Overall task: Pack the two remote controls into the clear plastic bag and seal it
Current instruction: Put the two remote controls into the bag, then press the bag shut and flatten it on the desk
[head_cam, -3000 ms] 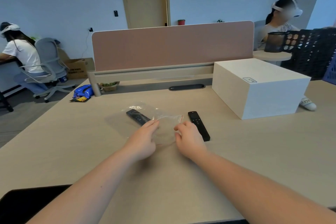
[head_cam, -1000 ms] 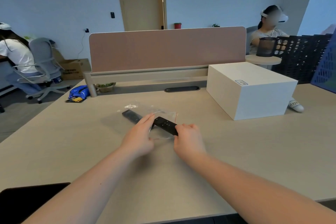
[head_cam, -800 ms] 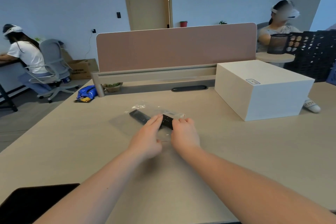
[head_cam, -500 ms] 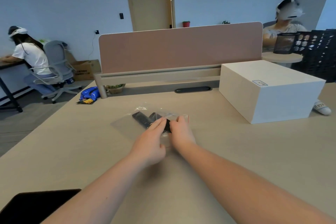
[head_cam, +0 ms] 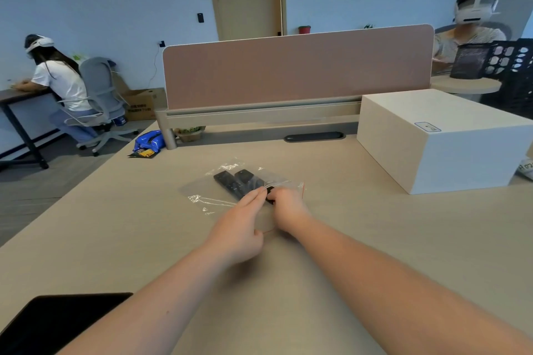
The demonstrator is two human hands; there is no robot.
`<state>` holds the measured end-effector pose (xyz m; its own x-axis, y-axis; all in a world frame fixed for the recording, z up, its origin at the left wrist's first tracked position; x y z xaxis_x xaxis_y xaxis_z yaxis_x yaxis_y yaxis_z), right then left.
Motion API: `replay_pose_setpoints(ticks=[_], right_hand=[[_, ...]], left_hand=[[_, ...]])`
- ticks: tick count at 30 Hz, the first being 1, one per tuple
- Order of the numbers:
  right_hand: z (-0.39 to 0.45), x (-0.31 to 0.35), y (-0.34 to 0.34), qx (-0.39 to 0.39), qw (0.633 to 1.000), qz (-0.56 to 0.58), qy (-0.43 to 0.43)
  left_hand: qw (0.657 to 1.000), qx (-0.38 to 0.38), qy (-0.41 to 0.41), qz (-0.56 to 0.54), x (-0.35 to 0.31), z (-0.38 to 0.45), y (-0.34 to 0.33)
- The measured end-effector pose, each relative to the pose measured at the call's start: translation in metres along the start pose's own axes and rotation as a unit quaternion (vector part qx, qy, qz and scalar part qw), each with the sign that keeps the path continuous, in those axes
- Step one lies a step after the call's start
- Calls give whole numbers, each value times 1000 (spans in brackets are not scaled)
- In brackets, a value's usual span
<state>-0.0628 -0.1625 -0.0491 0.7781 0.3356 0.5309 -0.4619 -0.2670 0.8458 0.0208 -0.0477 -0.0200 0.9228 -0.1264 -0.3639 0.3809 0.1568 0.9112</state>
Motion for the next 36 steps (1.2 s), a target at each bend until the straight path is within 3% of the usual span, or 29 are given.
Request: replay_pose_setpoints(ticks=[6,10,15,18,22,27,31,36], right_hand=[[-18,-15,10,-33,997,49,51],[-37,-33,33,-86,995,-21,40],[-58,-57,55,-148,980,-114,67],[-65,-59,58,-152,977,-111,103],[-69,-49,49,-97,969,-116,195],[-65,-30,33,-46,957,-177,223],[-67,-19,27,-66,944,-179,268],[-67,-12,21,-172,921,-140,322]], left_hand=[[1000,23,-1,5,4,-1,-3],[999,45,-13,11,1,-9,-5],[984,95,-36,144,3,-23,-14],[982,50,-18,180,4,-24,-16],[981,13,14,194,11,-26,-17],[960,-102,-46,257,19,-31,-13],[954,-148,-62,253,19,-35,-10],[951,-204,-120,197,24,-41,-11]])
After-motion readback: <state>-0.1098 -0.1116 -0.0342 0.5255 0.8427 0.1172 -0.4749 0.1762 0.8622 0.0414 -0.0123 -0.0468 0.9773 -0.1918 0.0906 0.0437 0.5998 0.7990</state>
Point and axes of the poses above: each hand's wrist, its own z-axis towards the middle knuckle, its own y-axis out of the back of the hand, x = y × z, the point moved 1 cm from there along z, towards the middle knuckle, and after that the axes turned 9 degrees about -y, right-handed, at the moved point
